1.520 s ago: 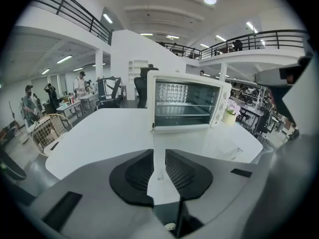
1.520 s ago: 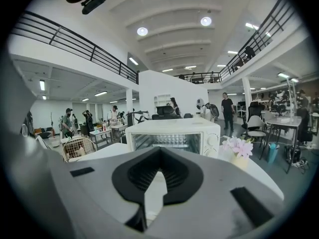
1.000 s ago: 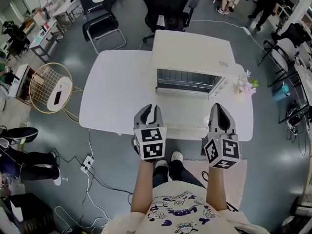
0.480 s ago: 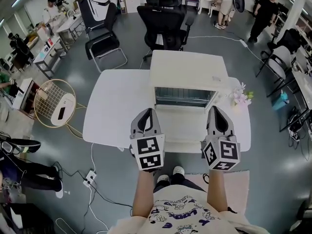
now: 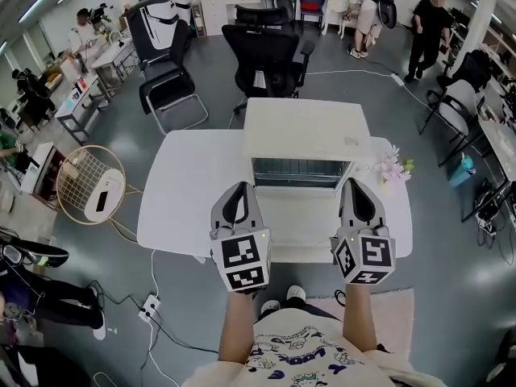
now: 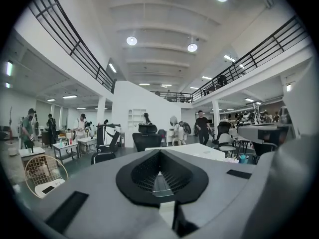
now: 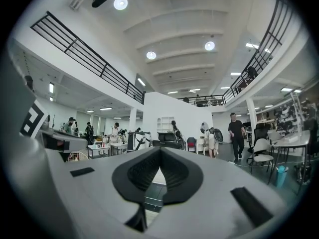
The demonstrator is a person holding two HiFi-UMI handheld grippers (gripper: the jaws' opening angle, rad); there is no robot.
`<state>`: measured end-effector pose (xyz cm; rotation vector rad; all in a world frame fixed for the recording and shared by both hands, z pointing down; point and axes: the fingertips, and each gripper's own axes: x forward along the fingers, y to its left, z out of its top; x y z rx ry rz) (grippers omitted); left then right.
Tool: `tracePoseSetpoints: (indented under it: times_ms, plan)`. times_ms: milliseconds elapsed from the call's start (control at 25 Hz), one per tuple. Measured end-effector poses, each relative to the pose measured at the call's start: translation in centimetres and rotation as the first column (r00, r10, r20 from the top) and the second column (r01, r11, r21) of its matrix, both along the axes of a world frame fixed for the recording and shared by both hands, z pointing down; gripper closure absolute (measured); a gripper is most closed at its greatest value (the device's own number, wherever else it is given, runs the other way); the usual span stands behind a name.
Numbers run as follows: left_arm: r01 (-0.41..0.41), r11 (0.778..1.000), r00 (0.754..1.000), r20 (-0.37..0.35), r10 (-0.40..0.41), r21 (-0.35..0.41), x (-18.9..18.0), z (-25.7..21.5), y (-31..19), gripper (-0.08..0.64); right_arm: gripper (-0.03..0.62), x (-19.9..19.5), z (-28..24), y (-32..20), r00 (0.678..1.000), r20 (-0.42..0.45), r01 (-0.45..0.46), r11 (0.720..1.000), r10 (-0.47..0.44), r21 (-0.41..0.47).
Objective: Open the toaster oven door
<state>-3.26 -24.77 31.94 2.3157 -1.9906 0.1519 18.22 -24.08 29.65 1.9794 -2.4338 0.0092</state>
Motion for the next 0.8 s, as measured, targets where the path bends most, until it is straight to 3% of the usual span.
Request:
tracePoseSetpoints:
  times_ms: [800]
  plan:
    - [-0.010, 0.999, 1.000, 0.020, 0.009, 0.033, 1.0, -1.8, 0.5, 0.555, 0.597, 1.0, -0.6, 0.4, 1.000, -0.002, -0.002, 1.000, 0.002, 0.001]
